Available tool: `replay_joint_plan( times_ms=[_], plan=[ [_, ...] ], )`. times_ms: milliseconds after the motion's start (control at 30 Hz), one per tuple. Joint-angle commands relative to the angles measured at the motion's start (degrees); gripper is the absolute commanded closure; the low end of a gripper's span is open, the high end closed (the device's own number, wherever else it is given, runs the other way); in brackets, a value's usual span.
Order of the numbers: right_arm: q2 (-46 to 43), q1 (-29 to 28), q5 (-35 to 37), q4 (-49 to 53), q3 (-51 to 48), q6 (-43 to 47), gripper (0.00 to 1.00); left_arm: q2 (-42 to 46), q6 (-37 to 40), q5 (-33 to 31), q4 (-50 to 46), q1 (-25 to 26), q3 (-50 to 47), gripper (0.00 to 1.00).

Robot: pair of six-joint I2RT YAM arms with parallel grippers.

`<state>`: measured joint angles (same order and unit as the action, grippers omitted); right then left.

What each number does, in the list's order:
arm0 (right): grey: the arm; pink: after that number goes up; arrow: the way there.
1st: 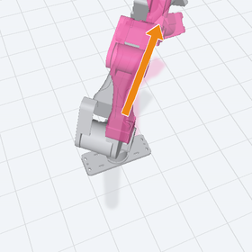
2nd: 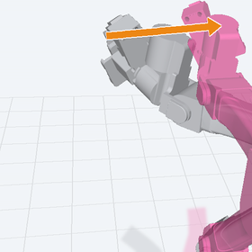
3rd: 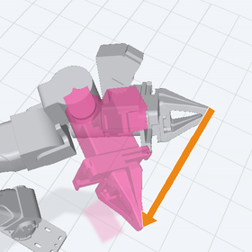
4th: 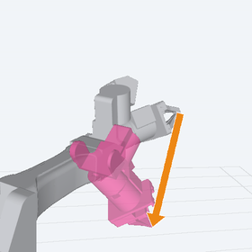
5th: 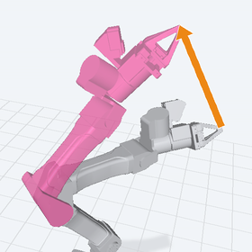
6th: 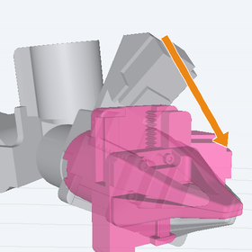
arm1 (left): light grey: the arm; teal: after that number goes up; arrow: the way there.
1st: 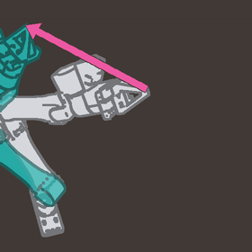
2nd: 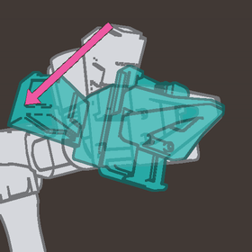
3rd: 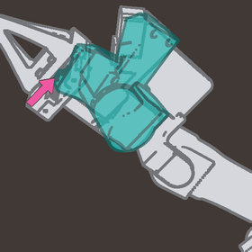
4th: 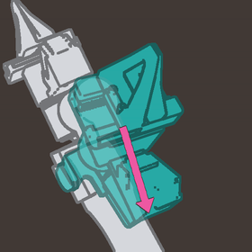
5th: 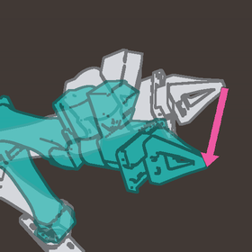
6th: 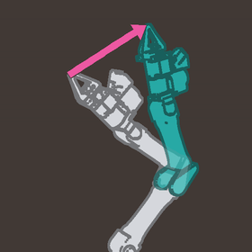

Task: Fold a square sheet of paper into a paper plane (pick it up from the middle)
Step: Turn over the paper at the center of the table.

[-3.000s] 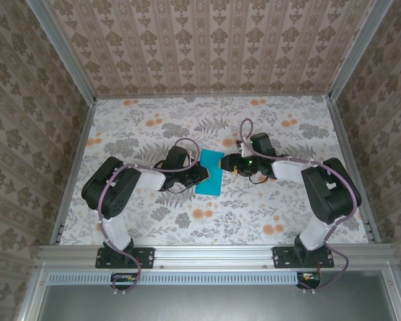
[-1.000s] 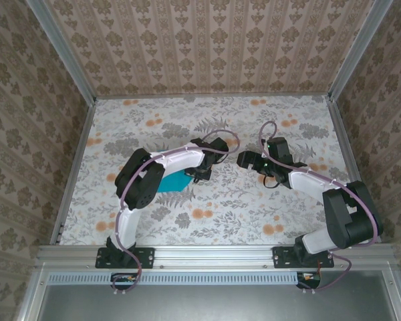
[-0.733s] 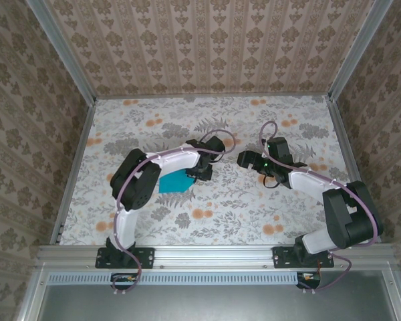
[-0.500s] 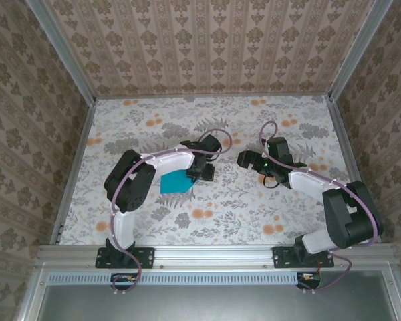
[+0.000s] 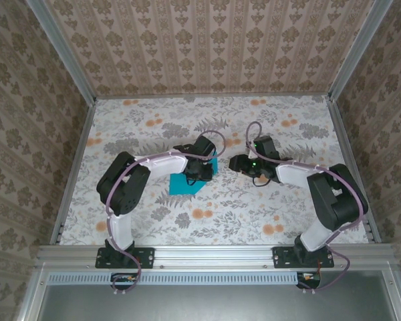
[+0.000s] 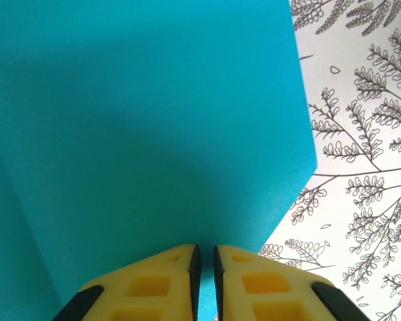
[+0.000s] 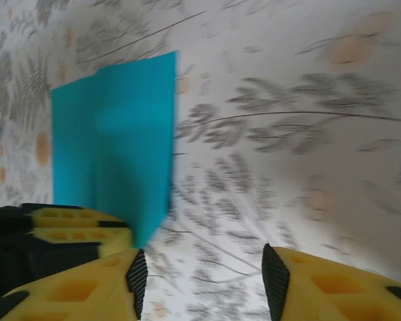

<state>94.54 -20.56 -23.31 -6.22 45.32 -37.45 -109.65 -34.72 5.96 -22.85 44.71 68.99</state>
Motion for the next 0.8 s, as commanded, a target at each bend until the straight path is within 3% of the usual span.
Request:
replay_joint_plan(
  times_ms=[0, 167, 467, 567, 767],
  plan=[
    [3.28, -3.3, -3.5, -0.47, 4.43, -3.11, 0.57, 0.81, -0.34, 2.03, 0.29, -0.5, -2.74, 0.87],
    [9.78, -6.02, -4.41, -0.54, 8.74, -6.93, 0.76, 1.53, -0.41, 2.46, 1.4, -1.0, -3.92, 0.93],
    [15.65, -6.69, -5.46, 2.82, 12.17, -7.18, 0.83, 4.22, -3.05, 4.04, 2.55, -1.86, -5.37, 0.94],
    [16.43, -6.69, -3.29, 6.3, 12.92, -6.14, 0.83, 8.08, -5.37, 3.47, 2.87, -2.5, -7.28, 0.86],
    [17.8, -6.69, -2.56, 8.64, 13.58, -5.18, 0.83, 17.06, -12.02, -2.73, -0.99, -5.85, -14.5, 0.52]
  ],
)
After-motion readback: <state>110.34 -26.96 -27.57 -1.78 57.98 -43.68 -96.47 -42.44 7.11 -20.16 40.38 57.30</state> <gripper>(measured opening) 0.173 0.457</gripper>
